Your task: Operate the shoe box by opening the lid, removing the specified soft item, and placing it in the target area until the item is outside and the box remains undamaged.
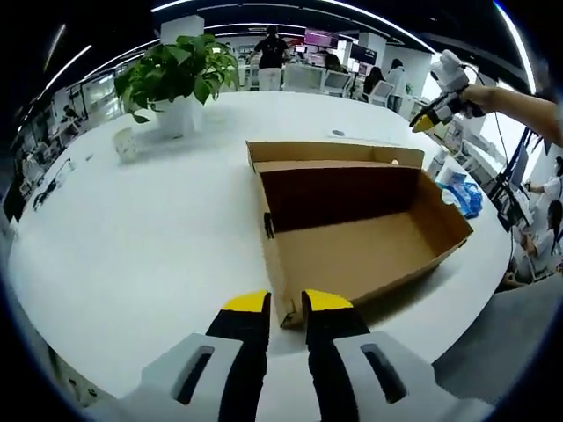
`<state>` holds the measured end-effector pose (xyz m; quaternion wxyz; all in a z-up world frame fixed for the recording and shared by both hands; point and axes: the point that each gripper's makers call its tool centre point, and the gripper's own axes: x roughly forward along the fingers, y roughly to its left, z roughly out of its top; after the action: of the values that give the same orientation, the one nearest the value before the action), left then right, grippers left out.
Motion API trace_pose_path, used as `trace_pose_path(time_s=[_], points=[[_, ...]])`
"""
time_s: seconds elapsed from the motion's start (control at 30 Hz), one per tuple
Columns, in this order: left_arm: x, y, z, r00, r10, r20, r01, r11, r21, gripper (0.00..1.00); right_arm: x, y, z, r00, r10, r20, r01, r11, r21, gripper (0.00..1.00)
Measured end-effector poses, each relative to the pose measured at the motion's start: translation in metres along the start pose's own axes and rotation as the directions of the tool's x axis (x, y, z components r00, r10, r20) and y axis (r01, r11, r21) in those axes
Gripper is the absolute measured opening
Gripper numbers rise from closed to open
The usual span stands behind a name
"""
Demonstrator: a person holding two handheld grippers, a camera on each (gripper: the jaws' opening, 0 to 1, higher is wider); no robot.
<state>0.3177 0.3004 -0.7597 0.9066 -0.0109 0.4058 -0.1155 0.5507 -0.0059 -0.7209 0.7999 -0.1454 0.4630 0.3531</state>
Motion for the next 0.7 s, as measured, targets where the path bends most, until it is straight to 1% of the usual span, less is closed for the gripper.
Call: trace_pose_path(time_s=[0.03, 0.07, 0.1, 0.13, 0.23, 0.4, 0.5, 0.63, 0.7], points=[[0.001, 0.000, -0.001, 1.000, 0.002, -0.004, -0.002, 1.000, -0.003, 0.10, 0.003, 0.002, 0.001, 1.000, 0.000, 0.012, 0.000, 0.999, 0.043, 0.26], [0.001, 0.000, 0.000, 1.000, 0.003, -0.004, -0.003, 1.000, -0.005, 0.09, 0.004, 0.002, 0.001, 1.000, -0.001, 0.014, 0.000, 0.998, 0.057, 0.26], [0.001, 0.001, 0.000, 1.000, 0.006, -0.002, -0.006, 1.000, -0.013, 0.07, 0.007, 0.003, 0.001, 1.000, -0.003, 0.015, 0.001, 0.996, 0.093, 0.26], [0.002, 0.001, 0.000, 1.000, 0.009, 0.000, -0.009, 1.000, -0.021, 0.05, 0.012, 0.002, 0.001, 1.000, -0.002, 0.009, 0.001, 0.994, 0.106, 0.26], [0.002, 0.002, 0.000, 1.000, 0.013, -0.001, -0.013, 0.999, -0.043, 0.05, 0.020, 0.003, -0.002, 1.000, -0.013, 0.002, 0.012, 0.989, 0.146, 0.25], [0.002, 0.003, 0.000, 1.000, 0.017, 0.007, -0.017, 0.998, -0.062, 0.05, 0.031, 0.008, -0.001, 1.000, -0.018, 0.023, 0.012, 0.971, 0.239, 0.22], [0.002, 0.003, 0.000, 1.000, 0.023, 0.013, -0.022, 0.998, -0.066, 0.04, 0.037, 0.008, -0.002, 0.999, -0.036, 0.019, 0.030, 0.971, 0.237, 0.21], [0.001, 0.003, 0.000, 0.999, 0.032, 0.014, -0.031, 0.998, -0.051, 0.04, 0.049, 0.007, -0.005, 0.998, -0.060, 0.000, 0.058, 0.963, 0.263, 0.18], [0.001, 0.002, 0.000, 0.999, 0.035, 0.014, -0.034, 0.998, -0.048, 0.04, 0.053, 0.007, -0.004, 0.997, -0.072, -0.005, 0.071, 0.962, 0.262, 0.18]])
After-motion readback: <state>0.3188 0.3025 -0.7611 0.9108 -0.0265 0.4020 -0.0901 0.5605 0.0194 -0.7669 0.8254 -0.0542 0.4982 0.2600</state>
